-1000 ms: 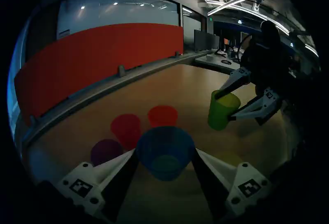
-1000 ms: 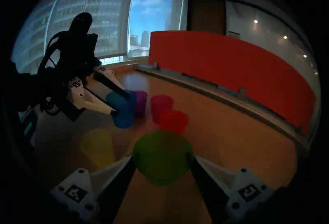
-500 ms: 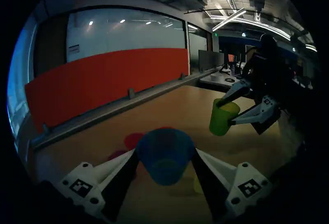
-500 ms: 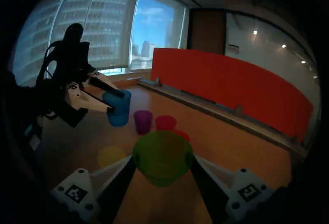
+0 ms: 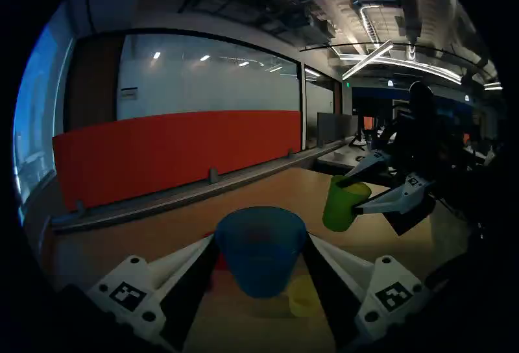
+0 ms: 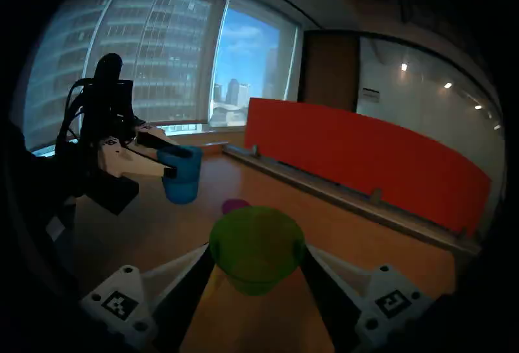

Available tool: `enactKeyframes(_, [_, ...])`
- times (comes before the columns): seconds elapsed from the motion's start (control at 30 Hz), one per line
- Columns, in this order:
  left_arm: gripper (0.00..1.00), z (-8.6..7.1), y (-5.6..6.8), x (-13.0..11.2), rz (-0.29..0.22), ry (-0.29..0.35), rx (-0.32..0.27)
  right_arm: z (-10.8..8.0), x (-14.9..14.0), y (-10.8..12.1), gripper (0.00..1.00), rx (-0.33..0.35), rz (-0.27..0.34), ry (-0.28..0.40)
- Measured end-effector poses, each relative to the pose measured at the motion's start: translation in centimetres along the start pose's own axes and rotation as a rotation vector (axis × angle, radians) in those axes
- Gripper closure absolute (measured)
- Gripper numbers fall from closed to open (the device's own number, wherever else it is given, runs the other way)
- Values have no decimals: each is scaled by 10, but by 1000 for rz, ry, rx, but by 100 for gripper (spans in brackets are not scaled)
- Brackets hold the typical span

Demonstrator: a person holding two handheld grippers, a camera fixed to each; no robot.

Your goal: Pour water

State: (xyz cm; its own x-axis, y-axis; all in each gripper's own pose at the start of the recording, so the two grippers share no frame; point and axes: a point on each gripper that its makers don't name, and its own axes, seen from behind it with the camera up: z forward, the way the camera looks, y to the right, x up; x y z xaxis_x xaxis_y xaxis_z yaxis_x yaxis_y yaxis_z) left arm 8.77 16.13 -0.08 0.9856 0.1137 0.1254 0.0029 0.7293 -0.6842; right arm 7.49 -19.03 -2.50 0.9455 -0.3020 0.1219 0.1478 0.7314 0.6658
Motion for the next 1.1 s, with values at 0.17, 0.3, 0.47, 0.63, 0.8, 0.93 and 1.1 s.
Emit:
enactKeyframes(0.17, [14, -10, 1, 9, -10, 40, 16, -2, 9, -7, 9, 8, -1, 17])
enactKeyframes(0.3, [13, -16, 3, 13, -16, 61, 19, -4, 13, -11, 9, 15, -7, 24])
enactKeyframes(0.47, [13, -21, 4, 16, -13, 66, 21, -4, 16, -14, 9, 15, -17, 30])
enactKeyframes(0.63, [14, -23, 5, 16, -5, 66, 22, -5, 21, -16, 8, 16, -17, 48])
enactKeyframes(0.8, [13, -25, 6, 18, -3, 68, 20, -6, 25, -17, 8, 16, -16, 66])
enactKeyframes(0.93, [13, -26, 7, 19, -2, 72, 18, -6, 28, -17, 8, 11, -10, 82])
enactKeyframes(1.1, [13, -25, 9, 20, 0, 77, 16, -6, 32, -15, 8, 10, 6, 105])
